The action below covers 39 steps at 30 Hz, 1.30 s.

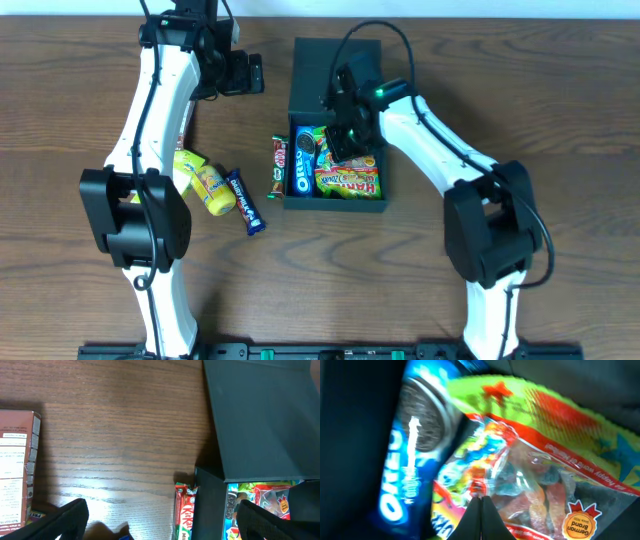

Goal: Pack container

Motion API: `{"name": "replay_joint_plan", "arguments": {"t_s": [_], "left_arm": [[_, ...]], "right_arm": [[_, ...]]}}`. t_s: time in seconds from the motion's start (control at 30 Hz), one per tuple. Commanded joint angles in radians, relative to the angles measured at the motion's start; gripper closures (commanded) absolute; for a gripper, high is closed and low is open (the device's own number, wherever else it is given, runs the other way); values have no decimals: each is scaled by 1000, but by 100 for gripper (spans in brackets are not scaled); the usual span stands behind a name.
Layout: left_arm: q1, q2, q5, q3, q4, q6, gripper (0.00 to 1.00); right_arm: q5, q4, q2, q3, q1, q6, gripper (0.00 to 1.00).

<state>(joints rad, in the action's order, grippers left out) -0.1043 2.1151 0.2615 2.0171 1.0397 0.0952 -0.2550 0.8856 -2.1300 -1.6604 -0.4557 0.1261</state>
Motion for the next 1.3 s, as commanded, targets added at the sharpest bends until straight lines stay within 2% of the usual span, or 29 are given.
{"name": "replay_joint_plan", "arguments": {"t_s": [0.0,0.33,0.53,0.63,0.87,1.27], "left_arm": [[9,-23,-10,27,0,-22,5],[9,-23,-10,27,-1,-22,5],[9,-23,-10,27,0,-22,5],[9,-23,-10,27,0,-22,5],[9,-23,-10,27,0,-22,5],[9,-23,-10,27,-1,-22,5]], "right_arm": [[22,7,-42,0,-4,12,99],[23,62,-106,-6,-1,11,99],[22,125,-84,-144,7,10,99],[22,102,-79,-188,3,2,99],[19,34,-95,-158,1,-8,99],[18,-31,-210,-152,-9,-8,99]]}}
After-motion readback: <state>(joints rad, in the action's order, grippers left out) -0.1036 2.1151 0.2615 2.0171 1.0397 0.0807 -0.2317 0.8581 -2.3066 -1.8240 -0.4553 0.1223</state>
